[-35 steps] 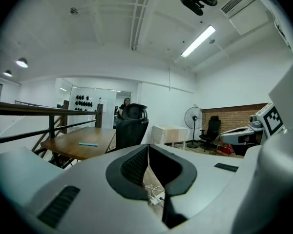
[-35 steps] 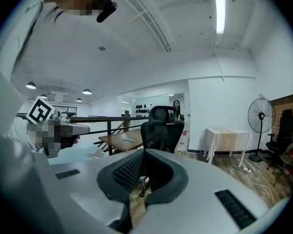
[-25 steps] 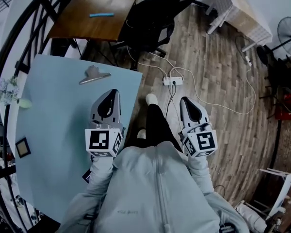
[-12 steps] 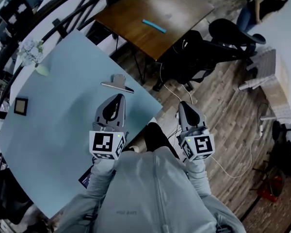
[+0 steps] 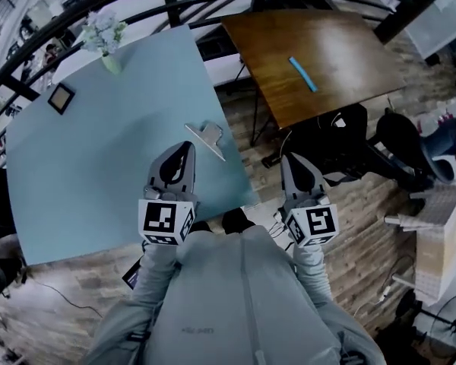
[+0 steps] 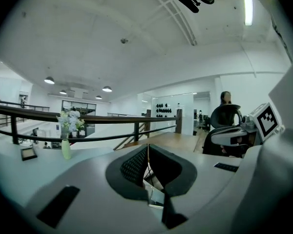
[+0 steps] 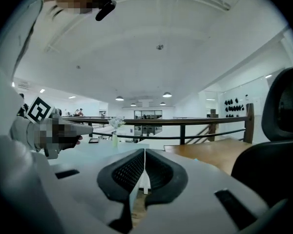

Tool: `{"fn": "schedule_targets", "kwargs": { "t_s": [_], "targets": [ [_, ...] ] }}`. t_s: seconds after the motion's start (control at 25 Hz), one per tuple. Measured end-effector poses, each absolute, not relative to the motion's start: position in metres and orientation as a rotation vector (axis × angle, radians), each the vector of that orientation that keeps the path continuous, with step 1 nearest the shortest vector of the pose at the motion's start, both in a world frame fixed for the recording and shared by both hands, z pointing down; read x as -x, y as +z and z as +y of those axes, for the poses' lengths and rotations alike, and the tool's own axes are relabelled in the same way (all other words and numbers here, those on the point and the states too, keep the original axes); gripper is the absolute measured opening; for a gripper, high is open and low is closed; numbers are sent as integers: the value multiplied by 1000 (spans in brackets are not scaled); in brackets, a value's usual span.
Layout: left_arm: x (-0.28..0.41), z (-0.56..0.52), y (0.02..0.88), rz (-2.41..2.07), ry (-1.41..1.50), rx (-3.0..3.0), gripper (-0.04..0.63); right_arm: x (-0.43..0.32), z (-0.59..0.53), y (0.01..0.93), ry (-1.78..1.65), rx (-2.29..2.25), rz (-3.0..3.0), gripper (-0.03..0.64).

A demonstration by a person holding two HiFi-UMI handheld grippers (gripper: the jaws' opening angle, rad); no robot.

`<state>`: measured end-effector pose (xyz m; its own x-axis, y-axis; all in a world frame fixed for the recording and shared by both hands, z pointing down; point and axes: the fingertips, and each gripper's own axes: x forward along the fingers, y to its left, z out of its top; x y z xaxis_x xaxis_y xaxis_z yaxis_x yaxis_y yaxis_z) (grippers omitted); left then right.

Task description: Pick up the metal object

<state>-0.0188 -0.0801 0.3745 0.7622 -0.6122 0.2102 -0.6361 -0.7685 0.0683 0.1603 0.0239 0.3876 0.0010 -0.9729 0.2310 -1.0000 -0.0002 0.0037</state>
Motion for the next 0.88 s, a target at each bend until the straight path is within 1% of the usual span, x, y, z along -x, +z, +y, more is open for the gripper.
{"fn": "schedule_targets", "kwargs": {
  "t_s": [0.2,0.44,0.88],
  "targets": [
    [32,-83,372,-1222,262,-2729,30,-163,-7,389,216,-1925,-2235,25],
    [43,-81,375,-1370,262,-2648,31,-150,-29,394,171,-1726,-2347,25],
    [64,-92,372,-1442,261,-2581,30,-124,-65,396,187,-1594,-2409,25]
  ]
}}
